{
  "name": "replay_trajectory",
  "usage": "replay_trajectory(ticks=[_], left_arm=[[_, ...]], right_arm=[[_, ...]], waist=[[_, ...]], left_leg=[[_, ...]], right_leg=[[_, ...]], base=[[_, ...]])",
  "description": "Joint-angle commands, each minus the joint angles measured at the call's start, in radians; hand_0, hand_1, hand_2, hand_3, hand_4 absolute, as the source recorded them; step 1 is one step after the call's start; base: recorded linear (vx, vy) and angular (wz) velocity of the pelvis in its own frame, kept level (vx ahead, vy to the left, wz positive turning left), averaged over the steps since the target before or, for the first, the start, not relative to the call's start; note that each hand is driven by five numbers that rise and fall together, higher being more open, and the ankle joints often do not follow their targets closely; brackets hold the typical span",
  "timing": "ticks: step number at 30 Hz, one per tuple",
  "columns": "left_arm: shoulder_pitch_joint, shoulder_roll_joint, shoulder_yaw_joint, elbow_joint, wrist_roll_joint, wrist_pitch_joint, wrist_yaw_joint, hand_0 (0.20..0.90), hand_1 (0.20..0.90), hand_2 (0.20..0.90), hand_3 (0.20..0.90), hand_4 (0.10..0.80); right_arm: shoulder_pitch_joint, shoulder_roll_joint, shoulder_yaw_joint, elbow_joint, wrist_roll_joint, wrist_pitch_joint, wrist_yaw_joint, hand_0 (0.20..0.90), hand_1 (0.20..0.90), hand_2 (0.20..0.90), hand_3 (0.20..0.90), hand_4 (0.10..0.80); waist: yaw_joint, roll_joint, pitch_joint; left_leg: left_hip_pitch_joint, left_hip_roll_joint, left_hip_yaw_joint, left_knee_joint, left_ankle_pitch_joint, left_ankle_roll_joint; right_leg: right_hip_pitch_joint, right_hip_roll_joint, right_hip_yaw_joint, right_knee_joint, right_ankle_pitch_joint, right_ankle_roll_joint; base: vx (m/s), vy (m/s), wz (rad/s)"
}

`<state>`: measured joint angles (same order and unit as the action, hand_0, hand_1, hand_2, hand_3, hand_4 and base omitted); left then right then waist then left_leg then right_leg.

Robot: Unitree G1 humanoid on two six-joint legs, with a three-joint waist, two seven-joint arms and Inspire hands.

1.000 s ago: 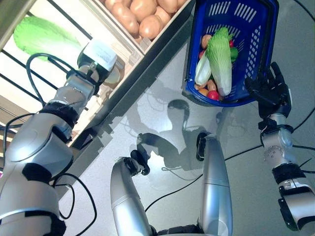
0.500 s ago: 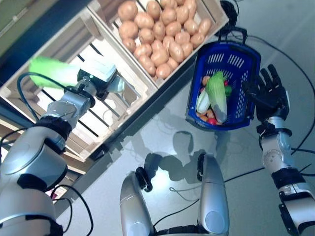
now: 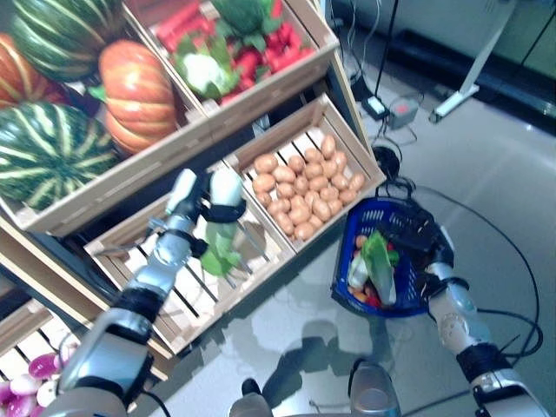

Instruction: Put vegetables into the basket

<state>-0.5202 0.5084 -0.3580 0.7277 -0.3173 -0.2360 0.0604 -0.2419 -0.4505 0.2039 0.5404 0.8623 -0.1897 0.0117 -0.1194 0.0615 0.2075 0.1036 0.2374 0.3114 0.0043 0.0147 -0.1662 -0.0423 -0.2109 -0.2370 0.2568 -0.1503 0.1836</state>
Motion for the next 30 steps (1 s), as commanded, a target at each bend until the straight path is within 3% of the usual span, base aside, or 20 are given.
replay_trajectory(ticks=[1,3,8,13,14,20,30], left_arm=[[-0.012,0.023,0.101,-0.122,-0.164,-0.174,-0.047,0.300,0.300,0.300,0.300,0.400],[0.024,-0.010,0.111,-0.181,-0.210,-0.178,-0.074,0.300,0.300,0.300,0.300,0.400],[0.101,-0.064,0.131,-0.355,-0.322,-0.154,-0.228,0.300,0.300,0.300,0.300,0.400],[0.153,-0.038,0.137,-0.498,-0.313,-0.128,-0.250,0.300,0.300,0.300,0.300,0.400],[0.163,-0.027,0.124,-0.545,-0.226,-0.139,-0.200,0.300,0.300,0.300,0.300,0.400],[0.120,0.024,0.048,-0.599,-0.070,-0.131,-0.168,0.300,0.300,0.300,0.300,0.400],[0.112,-0.001,0.013,-0.637,-0.190,-0.091,-0.211,0.300,0.300,0.300,0.300,0.400]], right_arm=[[-0.063,0.084,-0.002,-0.102,-0.026,-0.014,0.010,0.900,0.900,0.900,0.900,0.800],[-0.049,0.109,0.004,-0.143,-0.022,0.001,0.026,0.900,0.900,0.900,0.900,0.800],[-0.014,0.134,0.047,-0.266,-0.035,0.123,0.230,0.900,0.900,0.900,0.900,0.800],[-0.008,0.097,0.073,-0.329,-0.002,0.213,0.273,0.900,0.900,0.900,0.900,0.800],[-0.003,0.088,0.086,-0.359,0.034,0.240,0.282,0.900,0.900,0.900,0.900,0.800],[0.007,0.074,0.122,-0.447,0.138,0.278,0.316,0.900,0.900,0.900,0.900,0.800],[0.027,0.046,0.203,-0.484,0.090,0.370,0.438,0.900,0.900,0.900,0.900,0.800]], waist=[[0.036,-0.061,-0.130],[0.042,-0.064,-0.141],[0.060,-0.077,-0.163],[0.077,-0.084,-0.157],[0.083,-0.087,-0.155],[0.085,-0.088,-0.146],[0.092,-0.097,-0.151]], left_leg=[[-0.017,-0.067,-0.026,-0.067,0.038,0.053],[-0.005,-0.070,-0.030,-0.088,0.038,0.054],[0.002,-0.069,-0.040,-0.092,0.023,0.055],[0.016,-0.068,-0.052,-0.092,0.016,0.058],[0.017,-0.067,-0.061,-0.092,0.013,0.058],[0.018,-0.066,-0.079,-0.092,0.010,0.054],[0.021,-0.068,-0.094,-0.092,0.010,0.048]], right_leg=[[0.115,-0.006,-0.003,-0.275,0.187,-0.024],[0.135,-0.001,-0.011,-0.306,0.197,-0.023],[0.156,0.009,-0.034,-0.344,0.211,-0.022],[0.172,0.014,-0.040,-0.338,0.201,-0.029],[0.176,0.017,-0.042,-0.340,0.201,-0.029],[0.193,0.022,-0.039,-0.342,0.194,-0.026],[0.203,0.019,-0.049,-0.344,0.190,-0.022]], base=[[0.051,-0.059,-0.03],[0.033,-0.057,-0.05],[0.015,-0.070,0.04],[0.031,-0.042,0.08],[0.014,-0.027,0.09],[0.039,-0.021,0.18],[0.028,-0.013,0.11]])
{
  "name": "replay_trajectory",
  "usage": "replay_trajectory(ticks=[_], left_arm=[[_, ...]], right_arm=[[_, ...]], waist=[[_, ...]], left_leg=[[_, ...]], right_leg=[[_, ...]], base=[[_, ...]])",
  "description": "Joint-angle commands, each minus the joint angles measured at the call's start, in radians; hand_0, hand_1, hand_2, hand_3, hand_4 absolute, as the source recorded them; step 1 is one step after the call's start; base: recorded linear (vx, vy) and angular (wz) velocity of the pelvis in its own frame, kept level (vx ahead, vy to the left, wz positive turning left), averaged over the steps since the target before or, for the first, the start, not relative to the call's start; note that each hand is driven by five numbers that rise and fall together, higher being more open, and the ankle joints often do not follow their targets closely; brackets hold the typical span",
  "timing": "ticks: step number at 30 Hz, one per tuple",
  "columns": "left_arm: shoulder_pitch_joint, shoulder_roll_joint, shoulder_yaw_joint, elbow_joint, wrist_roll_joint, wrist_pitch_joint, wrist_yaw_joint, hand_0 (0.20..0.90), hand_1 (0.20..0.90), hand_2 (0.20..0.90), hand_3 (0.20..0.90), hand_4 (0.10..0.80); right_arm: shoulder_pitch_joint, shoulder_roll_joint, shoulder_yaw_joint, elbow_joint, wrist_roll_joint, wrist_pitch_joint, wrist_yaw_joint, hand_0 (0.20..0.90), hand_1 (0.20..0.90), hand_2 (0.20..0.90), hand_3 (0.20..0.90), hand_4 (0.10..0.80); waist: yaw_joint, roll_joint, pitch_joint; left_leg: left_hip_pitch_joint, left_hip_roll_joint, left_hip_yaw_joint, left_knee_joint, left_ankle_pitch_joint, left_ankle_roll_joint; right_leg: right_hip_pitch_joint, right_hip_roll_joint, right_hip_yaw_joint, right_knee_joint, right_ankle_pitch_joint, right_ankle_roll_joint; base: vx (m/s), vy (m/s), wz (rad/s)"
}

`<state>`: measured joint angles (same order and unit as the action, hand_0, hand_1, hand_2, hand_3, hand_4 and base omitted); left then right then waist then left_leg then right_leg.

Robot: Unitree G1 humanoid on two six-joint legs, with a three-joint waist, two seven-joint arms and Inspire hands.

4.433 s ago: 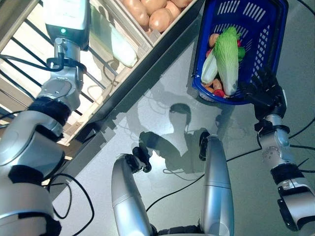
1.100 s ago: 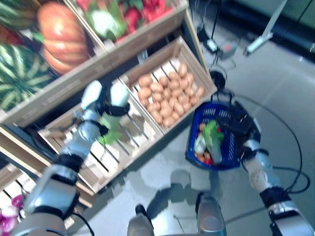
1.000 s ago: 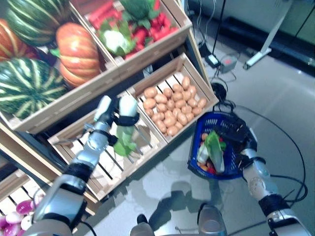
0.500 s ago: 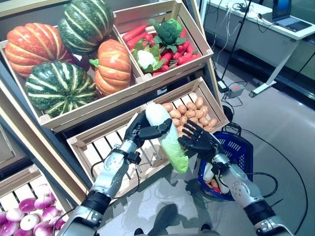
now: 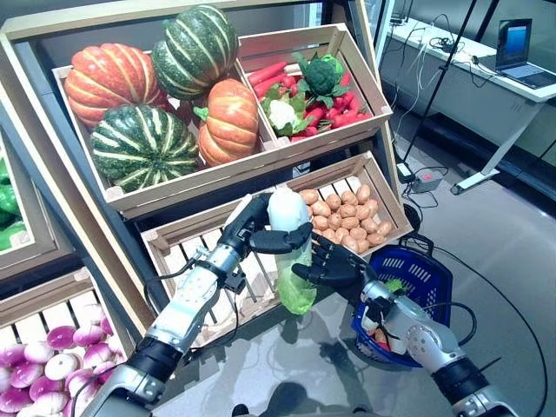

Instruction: Put vegetables into the basket

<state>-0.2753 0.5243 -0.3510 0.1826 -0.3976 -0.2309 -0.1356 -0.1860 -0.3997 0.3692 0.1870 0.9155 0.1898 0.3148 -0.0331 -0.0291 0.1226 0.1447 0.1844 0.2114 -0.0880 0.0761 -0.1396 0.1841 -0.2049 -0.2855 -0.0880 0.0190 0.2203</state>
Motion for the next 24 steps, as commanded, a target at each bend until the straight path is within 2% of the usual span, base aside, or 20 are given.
replay_trajectory(ticks=[1,6,7,12,17,24], left_arm=[[-0.133,-0.022,0.006,-0.093,-0.131,-0.087,-0.022,0.300,0.300,0.300,0.300,0.400],[-0.128,-0.041,-0.005,-0.089,-0.156,-0.088,-0.036,0.300,0.300,0.300,0.300,0.400],[-0.127,-0.045,-0.007,-0.088,-0.178,-0.083,-0.048,0.300,0.300,0.300,0.300,0.400],[-0.161,-0.086,-0.030,-0.063,-0.254,-0.057,-0.103,0.300,0.300,0.300,0.300,0.400],[-0.185,-0.124,-0.056,-0.070,-0.294,-0.038,-0.119,0.300,0.300,0.300,0.300,0.400],[-0.214,-0.189,-0.095,-0.108,-0.433,0.022,-0.177,0.300,0.300,0.300,0.300,0.400]], right_arm=[[-0.031,-0.007,0.043,-0.124,0.041,-0.009,0.136,0.900,0.900,0.900,0.900,0.800],[-0.040,0.007,0.066,-0.106,0.091,0.042,0.232,0.900,0.900,0.900,0.900,0.800],[-0.044,0.013,0.073,-0.106,0.129,0.079,0.271,0.900,0.900,0.900,0.900,0.800],[-0.083,0.068,0.122,-0.029,0.170,0.142,0.359,0.900,0.900,0.900,0.900,0.800],[-0.130,0.113,0.153,0.064,0.179,0.172,0.345,0.900,0.900,0.900,0.900,0.800],[-0.236,0.203,0.137,0.279,0.250,0.187,0.208,0.900,0.900,0.900,0.900,0.800]], waist=[[0.006,-0.007,-0.067],[0.008,-0.010,-0.067],[0.009,-0.010,-0.068],[0.021,-0.010,-0.074],[0.034,-0.010,-0.086],[0.059,-0.006,-0.095]], left_leg=[[-0.020,-0.014,0.007,0.001,-0.051,0.021],[-0.017,-0.012,0.007,0.001,-0.049,0.020],[-0.016,-0.011,0.007,0.001,-0.048,0.020],[-0.012,-0.013,-0.004,0.001,-0.051,0.020],[-0.007,-0.017,-0.016,0.001,-0.056,0.020],[0.000,-0.022,-0.038,0.001,-0.060,0.022]], right_leg=[[-0.023,0.014,-0.001,0.001,0.021,-0.060],[-0.020,0.016,0.000,0.001,0.022,-0.062],[-0.019,0.016,0.001,0.001,0.022,-0.063],[-0.010,0.014,-0.004,0.001,0.018,-0.065],[-0.001,0.012,-0.010,0.001,0.013,-0.067],[0.013,0.009,-0.020,0.001,0.013,-0.072]], base=[[0.015,-0.006,0.04],[0.000,0.000,0.00],[0.000,0.000,0.00],[0.000,0.000,0.00],[0.002,-0.002,0.02],[0.000,0.000,0.00]])
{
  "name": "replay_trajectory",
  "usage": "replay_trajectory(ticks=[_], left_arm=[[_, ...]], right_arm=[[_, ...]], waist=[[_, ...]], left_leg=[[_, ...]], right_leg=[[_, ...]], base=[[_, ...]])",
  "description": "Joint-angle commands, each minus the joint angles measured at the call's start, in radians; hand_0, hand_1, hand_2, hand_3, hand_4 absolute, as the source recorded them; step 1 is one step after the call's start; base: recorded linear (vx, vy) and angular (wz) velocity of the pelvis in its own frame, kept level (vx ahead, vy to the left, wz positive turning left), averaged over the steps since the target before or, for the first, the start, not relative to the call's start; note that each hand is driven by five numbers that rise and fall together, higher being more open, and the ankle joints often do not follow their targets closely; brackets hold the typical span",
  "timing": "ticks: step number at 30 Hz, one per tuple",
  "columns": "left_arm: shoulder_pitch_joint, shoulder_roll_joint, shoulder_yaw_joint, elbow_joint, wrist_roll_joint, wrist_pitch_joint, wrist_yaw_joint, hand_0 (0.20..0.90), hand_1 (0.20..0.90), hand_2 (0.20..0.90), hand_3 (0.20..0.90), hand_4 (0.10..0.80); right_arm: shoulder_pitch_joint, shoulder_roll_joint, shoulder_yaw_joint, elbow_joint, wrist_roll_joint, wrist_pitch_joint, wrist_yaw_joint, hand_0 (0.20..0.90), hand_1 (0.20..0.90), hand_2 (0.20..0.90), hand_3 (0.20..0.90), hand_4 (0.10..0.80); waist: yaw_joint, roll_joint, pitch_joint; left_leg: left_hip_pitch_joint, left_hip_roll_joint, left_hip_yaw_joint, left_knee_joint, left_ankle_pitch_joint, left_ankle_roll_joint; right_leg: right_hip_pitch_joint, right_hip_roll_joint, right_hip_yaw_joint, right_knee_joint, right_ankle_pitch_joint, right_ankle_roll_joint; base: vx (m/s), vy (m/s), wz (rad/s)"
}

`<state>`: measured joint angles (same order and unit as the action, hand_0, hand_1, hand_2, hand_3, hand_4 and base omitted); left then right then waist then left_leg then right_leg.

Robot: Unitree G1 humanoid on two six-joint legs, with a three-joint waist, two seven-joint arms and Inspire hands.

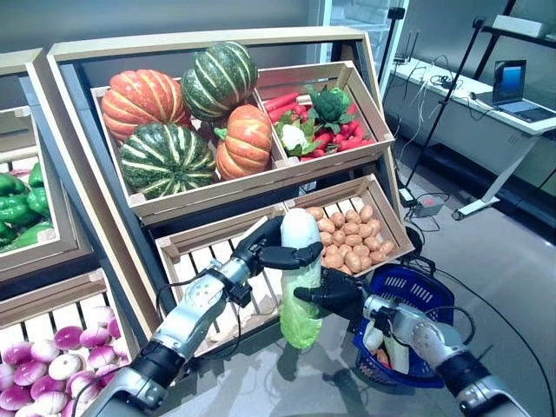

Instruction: Put vegetables into the basket

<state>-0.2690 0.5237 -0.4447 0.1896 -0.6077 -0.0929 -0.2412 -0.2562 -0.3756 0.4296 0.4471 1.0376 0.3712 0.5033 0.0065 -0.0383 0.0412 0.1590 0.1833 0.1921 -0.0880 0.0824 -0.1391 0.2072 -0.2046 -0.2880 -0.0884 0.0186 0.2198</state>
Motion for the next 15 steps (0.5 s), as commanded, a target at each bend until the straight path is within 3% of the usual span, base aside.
replay_trajectory(ticks=[1,7,13,14,15], left_arm=[[-0.223,-0.195,-0.009,-0.124,-0.241,-0.111,-0.071,0.300,0.300,0.300,0.300,0.400],[-0.223,-0.242,-0.040,-0.126,-0.323,-0.043,-0.116,0.300,0.300,0.300,0.300,0.400],[-0.213,-0.261,-0.075,-0.124,-0.336,-0.028,-0.148,0.300,0.300,0.300,0.300,0.400],[-0.215,-0.263,-0.077,-0.126,-0.334,-0.028,-0.152,0.300,0.300,0.300,0.300,0.400],[-0.216,-0.264,-0.078,-0.127,-0.333,-0.028,-0.155,0.300,0.300,0.300,0.300,0.400]], right_arm=[[-0.191,0.187,0.072,0.049,0.144,-0.002,0.003,0.900,0.900,0.900,0.900,0.800],[-0.279,0.225,0.050,0.143,0.164,-0.045,-0.064,0.900,0.900,0.900,0.900,0.800],[-0.330,0.220,0.061,0.171,0.105,-0.035,-0.060,0.900,0.900,0.900,0.900,0.800],[-0.337,0.218,0.065,0.181,0.086,-0.035,-0.049,0.462,0.462,0.462,0.462,0.508],[-0.340,0.217,0.068,0.186,0.079,-0.038,-0.040,0.335,0.335,0.335,0.335,0.424]], waist=[[0.025,0.005,-0.016],[0.042,0.007,-0.020],[0.047,0.005,-0.025],[0.047,0.005,-0.026],[0.047,0.005,-0.027]], left_leg=[[-0.013,-0.022,-0.022,0.001,-0.067,0.021],[-0.009,-0.027,-0.035,0.001,-0.074,0.026],[-0.010,-0.032,-0.038,0.001,-0.077,0.032],[-0.011,-0.033,-0.038,0.001,-0.076,0.032],[-0.011,-0.033,-0.038,0.001,-0.076,0.032]], right_leg=[[-0.009,0.009,-0.018,0.001,0.012,-0.072],[-0.001,0.007,-0.020,0.001,0.010,-0.076],[-0.005,0.004,-0.017,0.001,0.012,-0.076],[-0.006,0.004,-0.016,0.001,0.014,-0.076],[-0.007,0.003,-0.016,0.001,0.014,-0.076]], base=[[0.000,0.000,0.00],[-0.008,0.009,0.12],[-0.016,0.016,0.12],[-0.012,0.018,0.07],[-0.008,0.016,0.04]])
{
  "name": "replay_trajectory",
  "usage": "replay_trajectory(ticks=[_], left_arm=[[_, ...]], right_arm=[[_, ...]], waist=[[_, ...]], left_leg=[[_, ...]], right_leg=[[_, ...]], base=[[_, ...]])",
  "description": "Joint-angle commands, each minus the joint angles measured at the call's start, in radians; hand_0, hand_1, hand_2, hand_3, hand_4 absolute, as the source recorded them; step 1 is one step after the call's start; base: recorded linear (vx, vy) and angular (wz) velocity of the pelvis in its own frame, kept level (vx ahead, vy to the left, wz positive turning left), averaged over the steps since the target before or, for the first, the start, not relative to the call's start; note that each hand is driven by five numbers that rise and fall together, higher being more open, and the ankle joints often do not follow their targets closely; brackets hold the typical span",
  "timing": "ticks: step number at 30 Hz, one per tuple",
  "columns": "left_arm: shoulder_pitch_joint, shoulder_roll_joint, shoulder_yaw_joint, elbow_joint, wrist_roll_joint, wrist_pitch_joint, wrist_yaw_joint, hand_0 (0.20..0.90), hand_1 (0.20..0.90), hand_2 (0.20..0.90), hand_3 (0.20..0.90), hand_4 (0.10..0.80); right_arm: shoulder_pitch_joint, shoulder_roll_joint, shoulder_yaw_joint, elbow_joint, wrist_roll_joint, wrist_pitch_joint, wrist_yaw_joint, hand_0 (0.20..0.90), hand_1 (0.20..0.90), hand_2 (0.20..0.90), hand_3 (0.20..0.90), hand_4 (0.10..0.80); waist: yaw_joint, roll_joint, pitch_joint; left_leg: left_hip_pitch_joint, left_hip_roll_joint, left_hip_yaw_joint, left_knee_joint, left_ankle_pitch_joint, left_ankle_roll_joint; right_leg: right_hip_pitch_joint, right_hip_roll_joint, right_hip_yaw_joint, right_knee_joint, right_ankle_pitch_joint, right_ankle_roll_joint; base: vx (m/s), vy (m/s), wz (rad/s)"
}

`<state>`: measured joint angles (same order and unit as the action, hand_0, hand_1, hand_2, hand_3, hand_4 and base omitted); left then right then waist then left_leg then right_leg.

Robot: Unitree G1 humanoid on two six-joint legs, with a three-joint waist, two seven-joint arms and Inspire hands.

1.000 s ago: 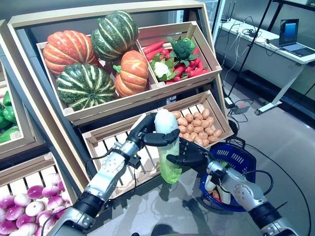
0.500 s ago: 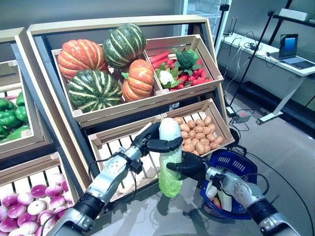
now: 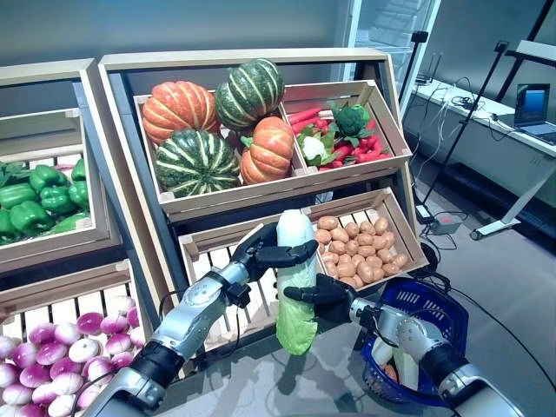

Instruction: Put vegetables into the basket

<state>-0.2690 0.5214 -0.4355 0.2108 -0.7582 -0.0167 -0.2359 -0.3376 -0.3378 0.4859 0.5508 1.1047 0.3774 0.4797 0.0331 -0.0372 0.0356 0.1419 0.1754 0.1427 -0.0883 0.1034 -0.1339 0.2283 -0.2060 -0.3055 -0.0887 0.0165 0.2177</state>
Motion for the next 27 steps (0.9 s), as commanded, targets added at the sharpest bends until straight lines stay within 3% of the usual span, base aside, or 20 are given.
replay_trajectory(ticks=[1,16,17,19,27], left_arm=[[-0.218,-0.263,-0.089,-0.150,-0.179,-0.104,-0.163,0.300,0.300,0.300,0.300,0.400],[-0.233,-0.219,-0.073,-0.179,-0.163,-0.093,-0.122,0.300,0.300,0.300,0.300,0.400],[-0.227,-0.214,-0.068,-0.181,-0.143,-0.083,-0.120,0.354,0.354,0.354,0.354,0.436],[-0.218,-0.199,-0.069,-0.181,-0.111,-0.062,-0.117,0.900,0.900,0.900,0.900,0.800],[-0.160,-0.095,0.035,-0.146,-0.061,-0.030,-0.087,0.900,0.900,0.900,0.900,0.800]], right_arm=[[-0.260,0.178,0.013,0.087,0.009,-0.048,-0.009,0.300,0.300,0.300,0.300,0.400],[-0.227,0.148,0.001,0.052,0.035,-0.066,-0.014,0.300,0.300,0.300,0.300,0.400],[-0.220,0.143,-0.002,0.048,0.034,-0.068,-0.027,0.300,0.300,0.300,0.300,0.400],[-0.207,0.131,-0.013,0.047,0.036,-0.066,-0.035,0.300,0.300,0.300,0.300,0.400],[-0.098,0.055,-0.087,0.068,0.053,-0.094,-0.050,0.300,0.300,0.300,0.300,0.400]], waist=[[0.021,0.004,-0.021],[0.011,0.008,-0.015],[0.008,0.009,-0.014],[0.005,0.010,-0.012],[-0.002,0.014,-0.012]], left_leg=[[0.005,-0.025,0.011,0.001,-0.096,0.027],[0.006,-0.025,0.014,0.001,-0.099,0.028],[0.007,-0.024,0.018,0.001,-0.100,0.028],[0.009,-0.021,0.023,0.001,-0.099,0.027],[0.015,-0.013,0.046,0.001,-0.097,0.026]], right_leg=[[-0.028,0.004,0.001,0.001,0.016,-0.073],[-0.035,0.006,0.011,0.001,0.017,-0.073],[-0.036,0.006,0.013,0.001,0.017,-0.073],[-0.037,0.007,0.014,0.001,0.017,-0.072],[-0.042,0.009,0.017,0.001,0.020,-0.071]], base=[[0.000,0.000,0.00],[0.000,0.000,0.00],[0.000,0.000,0.00],[0.000,0.000,0.00],[-0.002,-0.007,-0.02]])
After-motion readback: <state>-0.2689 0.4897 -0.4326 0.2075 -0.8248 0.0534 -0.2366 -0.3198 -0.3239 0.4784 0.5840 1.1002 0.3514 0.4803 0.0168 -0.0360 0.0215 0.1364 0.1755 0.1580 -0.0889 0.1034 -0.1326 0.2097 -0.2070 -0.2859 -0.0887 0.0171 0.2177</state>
